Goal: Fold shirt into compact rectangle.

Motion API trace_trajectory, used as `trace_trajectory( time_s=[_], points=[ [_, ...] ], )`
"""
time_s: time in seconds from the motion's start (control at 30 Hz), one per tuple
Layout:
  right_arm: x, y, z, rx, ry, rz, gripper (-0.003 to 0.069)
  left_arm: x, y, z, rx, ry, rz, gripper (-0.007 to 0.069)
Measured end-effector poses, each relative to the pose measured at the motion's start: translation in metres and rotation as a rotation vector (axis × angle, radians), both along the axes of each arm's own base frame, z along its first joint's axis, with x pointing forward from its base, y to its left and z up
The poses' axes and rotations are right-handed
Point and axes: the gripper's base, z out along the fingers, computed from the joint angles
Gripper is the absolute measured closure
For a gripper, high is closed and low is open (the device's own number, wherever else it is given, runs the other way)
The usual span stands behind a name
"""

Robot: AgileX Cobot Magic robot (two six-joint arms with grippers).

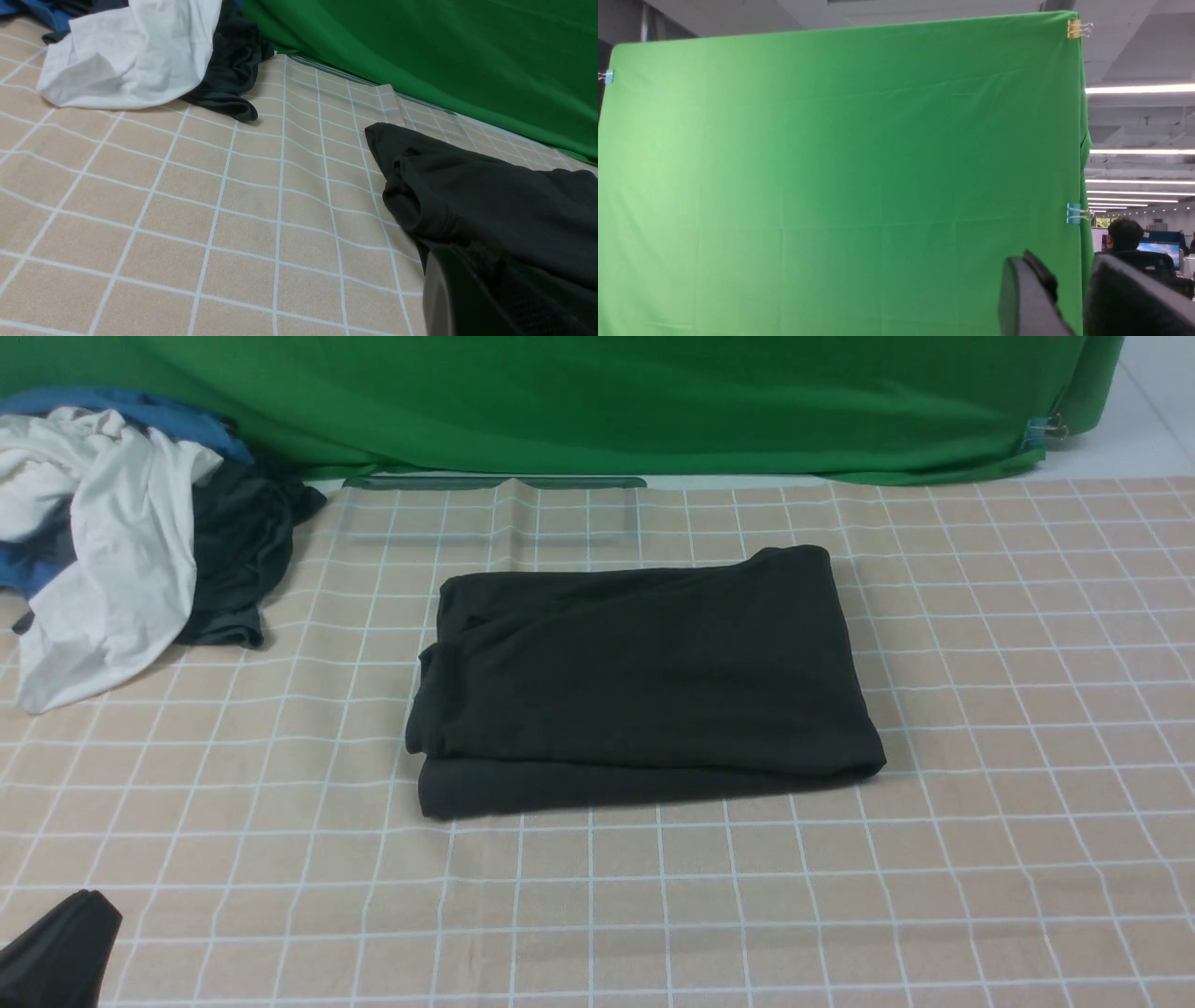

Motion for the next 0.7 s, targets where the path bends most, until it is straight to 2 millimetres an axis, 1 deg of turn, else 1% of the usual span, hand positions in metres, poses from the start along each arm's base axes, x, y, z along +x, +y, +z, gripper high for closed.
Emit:
trace_trajectory(
  time_s=[0.13,0.27,0.4,0.7],
  points=[
    [0.001,0.001,-0.003,-0.052,0.023,-0.029,0.0423,0.000,0.000,0.000,0.000,0.000,0.000,0.0611],
    [0.006,0.002,-0.010,-0.120,0.068,-0.049,0.0423,0.000,0.000,0.000,0.000,0.000,0.000,0.0611],
    [0.008,0.003,-0.015,-0.132,0.093,-0.047,0.0423,0.000,0.000,0.000,0.001,0.000,0.000,0.0611],
    [0.021,0.006,-0.042,-0.122,0.198,-0.025,0.0423,0.000,0.000,0.000,0.003,0.000,0.000,0.0611]
  ],
)
